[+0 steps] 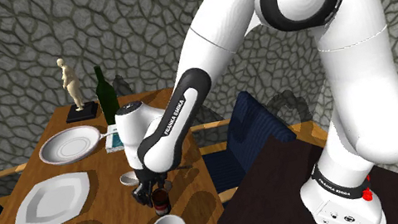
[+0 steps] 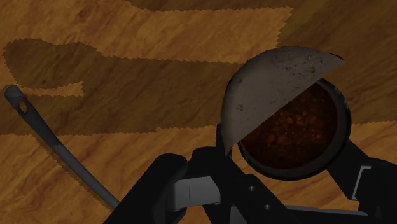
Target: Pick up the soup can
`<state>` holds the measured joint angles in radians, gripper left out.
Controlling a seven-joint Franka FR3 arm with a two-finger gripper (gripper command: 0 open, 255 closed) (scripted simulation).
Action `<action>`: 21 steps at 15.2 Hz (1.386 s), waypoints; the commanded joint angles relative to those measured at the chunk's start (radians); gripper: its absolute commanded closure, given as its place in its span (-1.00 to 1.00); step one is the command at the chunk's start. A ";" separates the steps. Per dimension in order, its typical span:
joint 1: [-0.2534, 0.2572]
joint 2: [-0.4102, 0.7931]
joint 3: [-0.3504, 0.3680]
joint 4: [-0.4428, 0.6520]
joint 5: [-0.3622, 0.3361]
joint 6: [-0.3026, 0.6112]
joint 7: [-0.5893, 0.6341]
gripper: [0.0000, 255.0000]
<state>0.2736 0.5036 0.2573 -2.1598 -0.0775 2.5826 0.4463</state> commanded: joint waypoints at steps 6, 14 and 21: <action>0.000 0.005 -0.001 0.003 -0.001 0.002 0.000 1.00; -0.012 -0.061 0.016 -0.012 0.019 -0.048 -0.008 1.00; -0.027 -0.142 0.036 -0.016 0.047 -0.123 -0.022 1.00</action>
<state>0.2499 0.3736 0.2909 -2.1731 -0.0345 2.4691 0.4277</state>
